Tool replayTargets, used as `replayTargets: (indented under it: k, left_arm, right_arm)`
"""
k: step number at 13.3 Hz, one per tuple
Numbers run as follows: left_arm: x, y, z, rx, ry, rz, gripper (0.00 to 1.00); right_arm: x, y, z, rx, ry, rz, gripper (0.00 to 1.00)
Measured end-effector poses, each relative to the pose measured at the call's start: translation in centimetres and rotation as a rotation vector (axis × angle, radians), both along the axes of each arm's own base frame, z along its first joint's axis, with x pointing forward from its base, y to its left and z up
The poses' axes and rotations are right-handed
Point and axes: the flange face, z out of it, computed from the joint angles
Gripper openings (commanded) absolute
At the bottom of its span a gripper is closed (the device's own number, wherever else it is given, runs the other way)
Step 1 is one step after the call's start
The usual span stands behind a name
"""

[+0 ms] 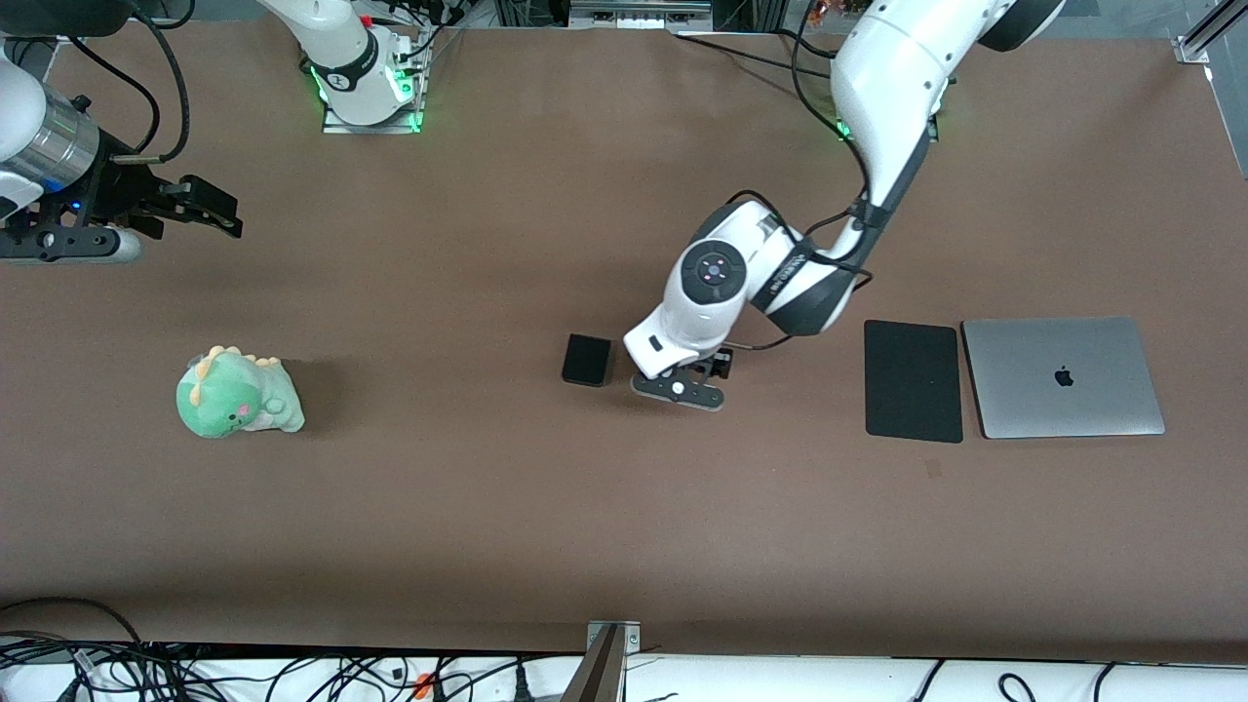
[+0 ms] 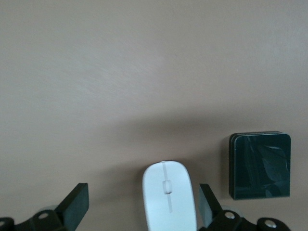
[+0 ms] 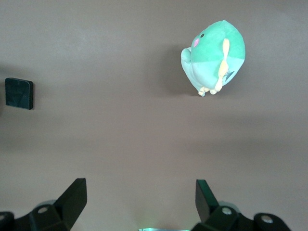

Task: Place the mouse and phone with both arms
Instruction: 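Close the left gripper on the white mouse and lift it, then carry the mouse over the black pad while the right gripper reaches out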

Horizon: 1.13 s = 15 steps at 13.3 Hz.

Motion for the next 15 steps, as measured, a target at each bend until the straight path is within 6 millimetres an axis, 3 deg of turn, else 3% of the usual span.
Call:
replayTargets:
  k: [5, 9, 10, 11, 12, 13, 15]
  left_arm:
    - [-5.0, -1.7, -6.2, -0.011, -0.002, 0.031, 1.00]
    - [-5.5, -1.5, -7.0, 0.007, -0.001, 0.053, 1.00]
    - [-5.5, -1.5, -7.0, 0.007, 0.000, 0.069, 0.91]
    - [-5.6, -1.6, -7.0, 0.007, 0.001, 0.077, 0.58]
    - [-5.9, -2.0, -7.0, 0.007, 0.001, 0.076, 0.41]
    - [-6.3, -2.3, -7.0, 0.007, 0.001, 0.072, 0.30]
    - [-6.5, -2.6, -7.0, 0.008, 0.001, 0.069, 0.25]
  right_arm:
    - [0.0, 0.0, 0.0, 0.000, 0.000, 0.000, 1.00]
    - [0.0, 0.0, 0.0, 0.000, 0.001, 0.000, 1.00]
    - [0.0, 0.0, 0.0, 0.000, 0.001, 0.000, 1.00]
    - [0.0, 0.0, 0.0, 0.000, 0.001, 0.000, 1.00]
    - [0.0, 0.0, -0.1, 0.003, 0.002, -0.001, 1.00]
    - [0.0, 0.1, -0.1, 0.008, 0.002, -0.001, 1.00]
    - [0.0, 0.1, -0.1, 0.011, 0.004, -0.001, 1.00]
